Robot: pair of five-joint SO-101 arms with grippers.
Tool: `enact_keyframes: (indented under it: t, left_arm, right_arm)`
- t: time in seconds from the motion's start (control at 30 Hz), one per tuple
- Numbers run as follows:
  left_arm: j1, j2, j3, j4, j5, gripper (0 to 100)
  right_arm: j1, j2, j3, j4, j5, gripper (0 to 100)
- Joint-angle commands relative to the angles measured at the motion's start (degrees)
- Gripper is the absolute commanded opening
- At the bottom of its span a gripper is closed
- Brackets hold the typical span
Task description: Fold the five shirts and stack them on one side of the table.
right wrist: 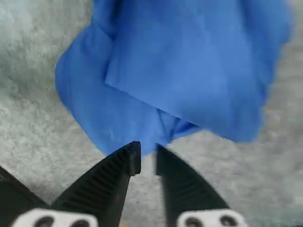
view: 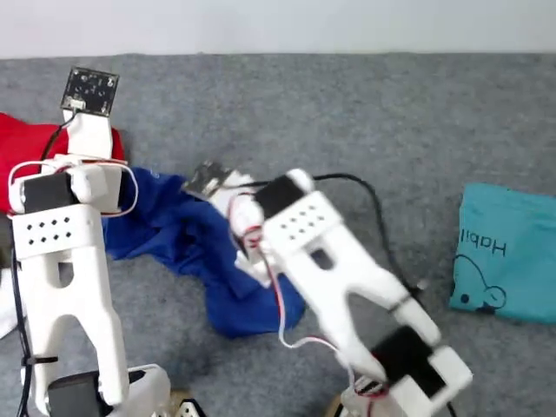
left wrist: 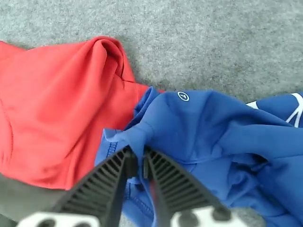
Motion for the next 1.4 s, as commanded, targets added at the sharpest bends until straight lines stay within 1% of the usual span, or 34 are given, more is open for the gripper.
enact_keyframes:
  t: [0.0,0.3,0.43,0.83,0.9,1.0,1.07,1.23,1.37]
  left_arm:
    - [-0.26,-1.05,-0.04,-1.49,-0.53,1]
    - [-0.35,-1.05,-0.04,-1.49,-0.53,1]
    - [-0.35,-1.05,-0.04,-1.49,-0.44,1]
    - [-0.35,-0.97,0.04,-1.49,-0.44,1]
    - [-0.35,-0.97,0.04,-1.41,-0.44,1]
    - [-0.35,-0.97,0.04,-1.23,-0.44,1]
    - [-0.35,-0.97,0.04,-1.23,-0.44,1]
    - [-0.35,-0.97,0.04,-1.23,-0.44,1]
    - [-0.35,-0.97,0.04,-1.14,-0.44,1]
  right_arm:
    - [-2.95,6.11,-5.98,0.4,-1.41,19.0]
    - [-6.9,19.82,-15.91,0.57,-1.41,19.1]
    - [-8.22,22.29,-16.0,0.04,-1.41,19.1]
    - [-7.6,30.81,-16.09,-4.53,-1.23,18.9]
    - [-7.43,31.69,-16.09,-5.14,-1.05,16.3]
    - [-6.37,31.87,-16.09,-5.23,-0.88,7.2]
    - [-5.23,31.6,-16.35,-4.97,-0.88,3.5]
    - [-1.89,27.91,-17.05,-4.7,-0.88,2.8]
    - [-0.57,23.6,-17.05,-3.3,-0.79,1.1]
